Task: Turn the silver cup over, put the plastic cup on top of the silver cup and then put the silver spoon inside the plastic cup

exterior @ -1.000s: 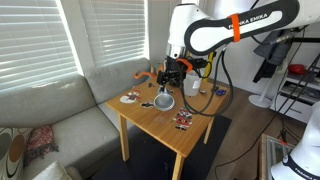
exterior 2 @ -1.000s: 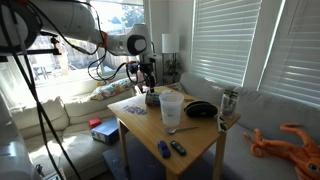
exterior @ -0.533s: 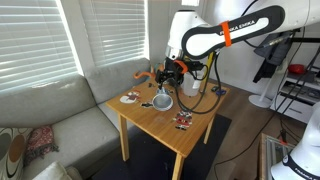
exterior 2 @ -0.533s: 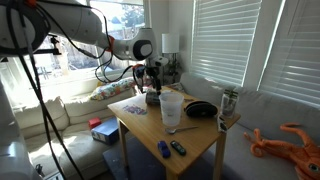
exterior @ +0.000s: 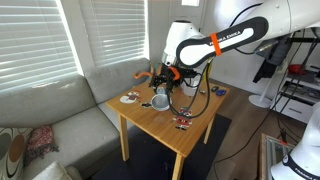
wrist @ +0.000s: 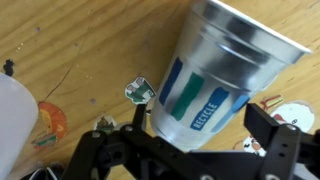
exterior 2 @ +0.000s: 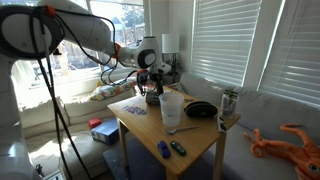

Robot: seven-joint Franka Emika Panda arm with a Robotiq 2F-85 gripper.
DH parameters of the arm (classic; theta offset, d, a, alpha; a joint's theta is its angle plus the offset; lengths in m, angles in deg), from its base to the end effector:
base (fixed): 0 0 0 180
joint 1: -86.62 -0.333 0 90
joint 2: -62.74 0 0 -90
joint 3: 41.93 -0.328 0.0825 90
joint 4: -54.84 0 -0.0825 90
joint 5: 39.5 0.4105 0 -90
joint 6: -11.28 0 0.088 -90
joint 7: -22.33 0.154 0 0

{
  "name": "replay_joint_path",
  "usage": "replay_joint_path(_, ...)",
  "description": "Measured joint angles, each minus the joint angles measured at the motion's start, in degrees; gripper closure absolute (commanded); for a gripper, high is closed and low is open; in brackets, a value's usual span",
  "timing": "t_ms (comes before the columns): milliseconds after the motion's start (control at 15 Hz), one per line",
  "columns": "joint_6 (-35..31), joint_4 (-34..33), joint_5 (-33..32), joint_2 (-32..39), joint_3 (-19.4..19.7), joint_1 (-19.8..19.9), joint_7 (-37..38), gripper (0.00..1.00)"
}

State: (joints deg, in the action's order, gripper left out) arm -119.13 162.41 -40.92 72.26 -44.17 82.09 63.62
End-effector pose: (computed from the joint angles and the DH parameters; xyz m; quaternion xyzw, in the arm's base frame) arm 0.6554 0.0755 0.3999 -0.9503 0.2887 -0.1089 0.0408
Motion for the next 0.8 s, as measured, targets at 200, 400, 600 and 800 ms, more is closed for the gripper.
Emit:
replay_joint_path(200, 0.04, -0.47, 1.19, 1.61, 0.0, -0.01, 0.39, 0.0)
replay_joint_path(400, 0.41, -0.95, 1.2, 2.77, 0.05, -0.04, 1.27, 0.34)
replay_joint_path(600, 0.67, -1.66, 1.19, 3.17, 0.08, -0.18, 1.74, 0.43)
replay_joint_path(800, -0.03, -1.85, -0.27, 3.19, 0.08, -1.02, 1.77, 0.45)
